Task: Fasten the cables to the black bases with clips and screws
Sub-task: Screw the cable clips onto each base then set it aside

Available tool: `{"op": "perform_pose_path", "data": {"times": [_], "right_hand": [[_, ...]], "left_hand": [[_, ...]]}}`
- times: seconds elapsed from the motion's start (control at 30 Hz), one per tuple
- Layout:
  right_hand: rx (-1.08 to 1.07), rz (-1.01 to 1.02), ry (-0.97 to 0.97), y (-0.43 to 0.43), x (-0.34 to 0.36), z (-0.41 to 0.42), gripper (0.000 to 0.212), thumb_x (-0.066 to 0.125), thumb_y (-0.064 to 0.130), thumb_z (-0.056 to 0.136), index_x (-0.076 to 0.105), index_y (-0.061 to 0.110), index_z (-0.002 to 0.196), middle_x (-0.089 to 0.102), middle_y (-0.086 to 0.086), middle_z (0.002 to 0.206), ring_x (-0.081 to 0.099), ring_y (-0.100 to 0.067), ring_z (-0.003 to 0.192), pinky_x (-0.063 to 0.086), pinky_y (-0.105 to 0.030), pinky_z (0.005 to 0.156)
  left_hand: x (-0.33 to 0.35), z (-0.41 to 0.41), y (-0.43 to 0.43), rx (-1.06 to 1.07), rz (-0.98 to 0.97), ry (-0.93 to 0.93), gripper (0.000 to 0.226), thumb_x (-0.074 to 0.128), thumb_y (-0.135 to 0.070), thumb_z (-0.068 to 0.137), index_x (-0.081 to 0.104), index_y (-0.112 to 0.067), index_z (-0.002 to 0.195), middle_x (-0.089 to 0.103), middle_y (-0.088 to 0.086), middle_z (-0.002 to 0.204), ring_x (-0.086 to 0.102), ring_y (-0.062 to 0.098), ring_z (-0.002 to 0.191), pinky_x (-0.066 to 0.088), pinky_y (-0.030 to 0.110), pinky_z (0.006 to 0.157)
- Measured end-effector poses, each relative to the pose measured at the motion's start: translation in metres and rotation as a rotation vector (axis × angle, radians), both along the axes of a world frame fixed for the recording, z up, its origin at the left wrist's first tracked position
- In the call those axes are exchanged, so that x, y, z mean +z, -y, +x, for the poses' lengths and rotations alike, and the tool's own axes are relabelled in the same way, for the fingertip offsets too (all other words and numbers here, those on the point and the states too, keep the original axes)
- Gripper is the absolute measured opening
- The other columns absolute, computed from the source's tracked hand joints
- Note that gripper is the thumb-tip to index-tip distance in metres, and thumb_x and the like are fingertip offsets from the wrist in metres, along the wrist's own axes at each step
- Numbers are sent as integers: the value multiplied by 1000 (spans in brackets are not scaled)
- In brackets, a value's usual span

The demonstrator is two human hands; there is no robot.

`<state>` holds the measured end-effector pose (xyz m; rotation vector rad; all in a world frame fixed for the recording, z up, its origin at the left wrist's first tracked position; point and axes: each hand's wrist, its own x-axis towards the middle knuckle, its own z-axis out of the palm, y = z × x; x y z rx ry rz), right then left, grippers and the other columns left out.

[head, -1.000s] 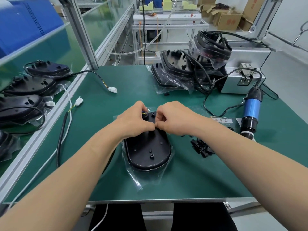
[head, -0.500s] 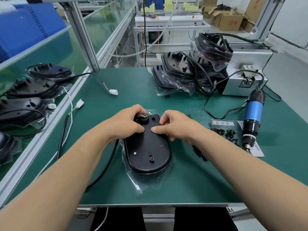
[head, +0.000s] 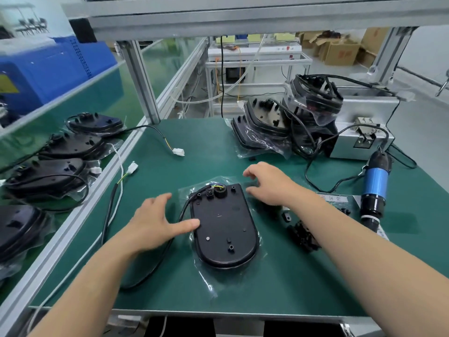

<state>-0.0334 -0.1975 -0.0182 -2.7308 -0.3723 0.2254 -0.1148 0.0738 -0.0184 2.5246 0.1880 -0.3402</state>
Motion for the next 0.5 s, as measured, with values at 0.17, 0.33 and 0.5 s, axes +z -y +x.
{"op": "perform_pose_path", "data": {"times": [0.17,0.33,0.5], "right_hand": [[-113,-4,16,-14,10,-1,24,49,30,100,61,16,116,53,-9,120,53,-31,114,45,-39,96],[-174,42,-178,-22,12,-50,82,34,92,69,46,22,111,58,3,83,62,-25,85,46,-37,75],[-262,315,-335,-28,3,-67,95,69,77,68,40,17,136,62,4,109,61,-18,87,43,-29,68]], "left_hand": [[2,-2,-24,-58,94,-61,109,49,-94,46,50,-30,134,44,1,140,39,22,133,33,40,112],[-5,21,-69,425,412,156,53,62,-49,87,53,-10,122,54,16,127,51,37,119,45,43,94],[-18,29,-56,328,259,230,8,51,-12,91,52,-9,98,63,14,104,58,34,99,40,35,74]]}}
